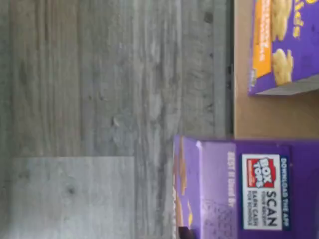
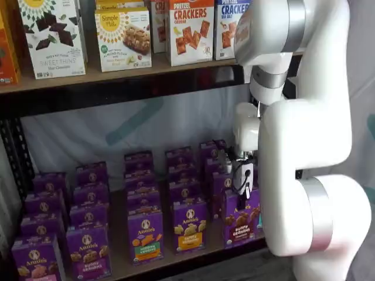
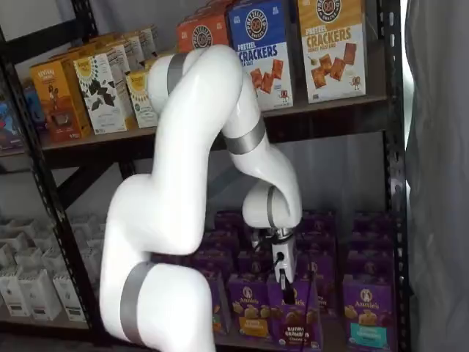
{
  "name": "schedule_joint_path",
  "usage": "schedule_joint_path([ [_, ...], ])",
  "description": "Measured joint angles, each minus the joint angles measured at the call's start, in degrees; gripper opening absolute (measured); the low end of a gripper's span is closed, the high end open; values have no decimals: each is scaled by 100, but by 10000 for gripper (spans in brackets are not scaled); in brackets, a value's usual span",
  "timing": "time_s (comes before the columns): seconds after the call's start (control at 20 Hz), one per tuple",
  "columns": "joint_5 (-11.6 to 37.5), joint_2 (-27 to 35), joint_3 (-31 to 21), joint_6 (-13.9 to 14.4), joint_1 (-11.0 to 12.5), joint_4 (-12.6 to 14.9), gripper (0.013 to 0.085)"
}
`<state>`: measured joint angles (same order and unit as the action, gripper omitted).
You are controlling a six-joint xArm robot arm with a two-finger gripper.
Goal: Pick up the purple box with a brown patch in the center, on the bottom shelf, the fifth box from the left
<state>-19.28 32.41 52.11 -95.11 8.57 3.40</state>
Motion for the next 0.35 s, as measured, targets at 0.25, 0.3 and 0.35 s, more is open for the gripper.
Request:
schedule_joint_path([
  [0.25, -91, -547, -508, 265, -21, 259, 330],
  [0.3, -95, -605, -563, 297, -21, 294, 330],
  [0.35, -99, -650, -606, 329, -21, 328, 330],
])
